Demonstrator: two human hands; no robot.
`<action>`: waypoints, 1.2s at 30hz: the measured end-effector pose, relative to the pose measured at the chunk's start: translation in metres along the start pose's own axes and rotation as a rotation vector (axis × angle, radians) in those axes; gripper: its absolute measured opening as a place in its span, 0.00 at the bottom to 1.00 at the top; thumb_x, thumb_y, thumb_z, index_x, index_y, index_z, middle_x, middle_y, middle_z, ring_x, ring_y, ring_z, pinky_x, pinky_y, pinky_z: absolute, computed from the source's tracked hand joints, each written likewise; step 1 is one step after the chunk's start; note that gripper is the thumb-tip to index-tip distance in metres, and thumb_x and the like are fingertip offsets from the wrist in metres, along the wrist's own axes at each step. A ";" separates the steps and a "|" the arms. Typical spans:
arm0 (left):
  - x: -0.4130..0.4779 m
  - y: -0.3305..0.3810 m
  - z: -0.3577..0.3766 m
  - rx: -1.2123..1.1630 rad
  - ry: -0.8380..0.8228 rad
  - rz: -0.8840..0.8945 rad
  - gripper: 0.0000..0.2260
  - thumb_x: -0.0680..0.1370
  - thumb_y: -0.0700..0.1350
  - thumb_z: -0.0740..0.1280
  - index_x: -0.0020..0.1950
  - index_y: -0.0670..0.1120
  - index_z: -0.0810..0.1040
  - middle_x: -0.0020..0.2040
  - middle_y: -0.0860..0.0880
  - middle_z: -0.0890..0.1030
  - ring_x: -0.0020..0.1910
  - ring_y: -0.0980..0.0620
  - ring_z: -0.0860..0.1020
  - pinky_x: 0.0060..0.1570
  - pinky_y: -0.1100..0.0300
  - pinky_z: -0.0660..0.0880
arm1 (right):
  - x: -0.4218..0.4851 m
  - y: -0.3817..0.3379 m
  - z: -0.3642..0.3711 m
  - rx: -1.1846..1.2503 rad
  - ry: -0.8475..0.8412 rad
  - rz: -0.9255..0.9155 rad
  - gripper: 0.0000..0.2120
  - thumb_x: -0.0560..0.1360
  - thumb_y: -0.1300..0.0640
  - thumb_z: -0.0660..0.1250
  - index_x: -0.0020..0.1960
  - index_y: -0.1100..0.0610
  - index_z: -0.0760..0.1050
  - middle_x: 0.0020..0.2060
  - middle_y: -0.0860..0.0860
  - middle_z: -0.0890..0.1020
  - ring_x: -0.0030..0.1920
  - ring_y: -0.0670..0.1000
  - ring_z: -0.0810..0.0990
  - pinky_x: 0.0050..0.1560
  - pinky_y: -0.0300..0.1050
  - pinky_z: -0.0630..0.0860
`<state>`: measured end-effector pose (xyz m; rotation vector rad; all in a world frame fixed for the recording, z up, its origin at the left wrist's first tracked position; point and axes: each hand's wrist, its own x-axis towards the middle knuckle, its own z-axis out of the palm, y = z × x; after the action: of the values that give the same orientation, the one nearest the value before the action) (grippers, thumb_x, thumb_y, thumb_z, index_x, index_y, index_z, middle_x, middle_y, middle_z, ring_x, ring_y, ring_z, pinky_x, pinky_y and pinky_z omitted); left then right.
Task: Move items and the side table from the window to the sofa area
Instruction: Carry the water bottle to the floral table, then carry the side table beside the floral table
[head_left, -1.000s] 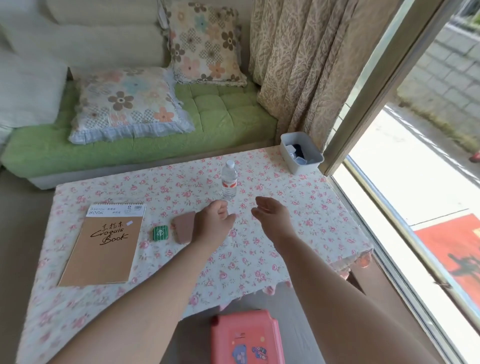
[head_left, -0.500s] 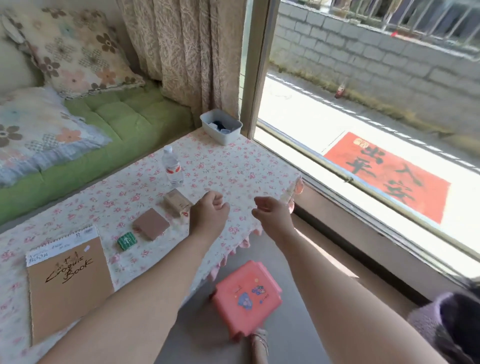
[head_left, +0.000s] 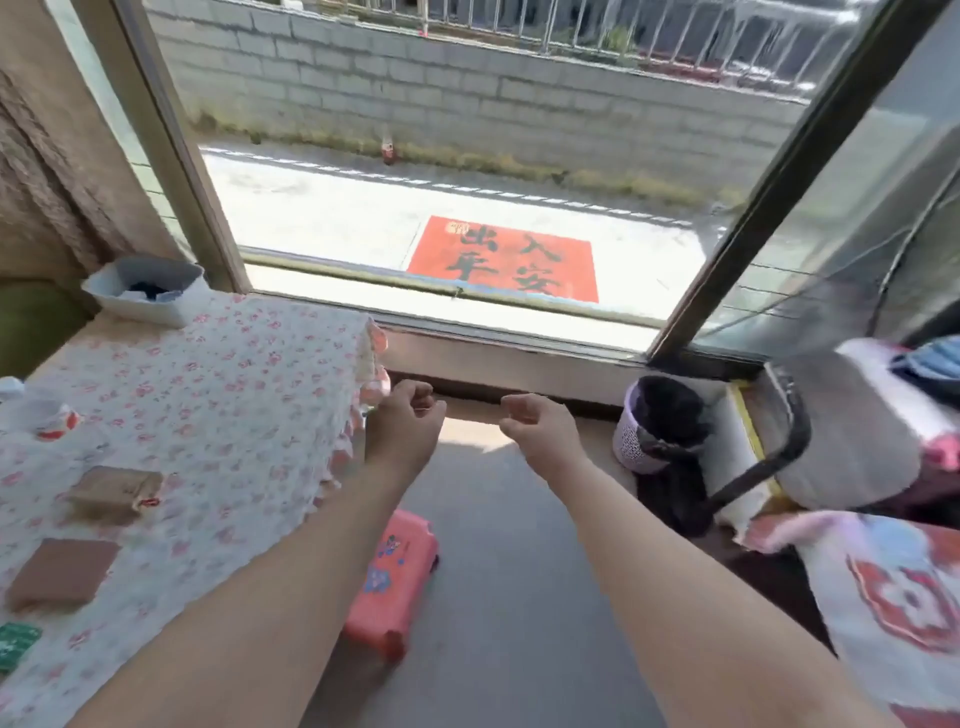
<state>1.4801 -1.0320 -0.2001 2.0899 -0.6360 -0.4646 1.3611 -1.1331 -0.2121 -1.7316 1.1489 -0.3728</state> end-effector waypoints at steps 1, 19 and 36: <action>-0.006 0.009 0.014 -0.005 -0.034 0.024 0.12 0.76 0.42 0.66 0.58 0.40 0.78 0.52 0.45 0.83 0.54 0.47 0.79 0.49 0.65 0.68 | -0.007 0.011 -0.016 0.013 0.024 0.018 0.16 0.73 0.63 0.66 0.59 0.56 0.78 0.55 0.52 0.81 0.57 0.50 0.78 0.60 0.44 0.73; -0.290 0.156 0.253 0.036 -0.590 0.400 0.13 0.76 0.45 0.66 0.60 0.43 0.77 0.52 0.47 0.82 0.46 0.53 0.76 0.48 0.61 0.72 | -0.267 0.232 -0.296 0.226 0.643 0.324 0.17 0.76 0.63 0.64 0.64 0.59 0.74 0.60 0.51 0.78 0.63 0.50 0.75 0.65 0.44 0.70; -0.494 0.230 0.448 0.099 -0.915 0.496 0.15 0.76 0.44 0.66 0.62 0.45 0.76 0.55 0.48 0.80 0.54 0.50 0.77 0.56 0.59 0.71 | -0.418 0.379 -0.470 0.310 0.924 0.495 0.15 0.75 0.67 0.62 0.61 0.61 0.75 0.60 0.55 0.79 0.58 0.49 0.77 0.58 0.38 0.69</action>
<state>0.7823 -1.1373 -0.2081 1.6338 -1.6726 -1.1131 0.6290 -1.0748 -0.2113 -0.9264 1.9809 -1.0301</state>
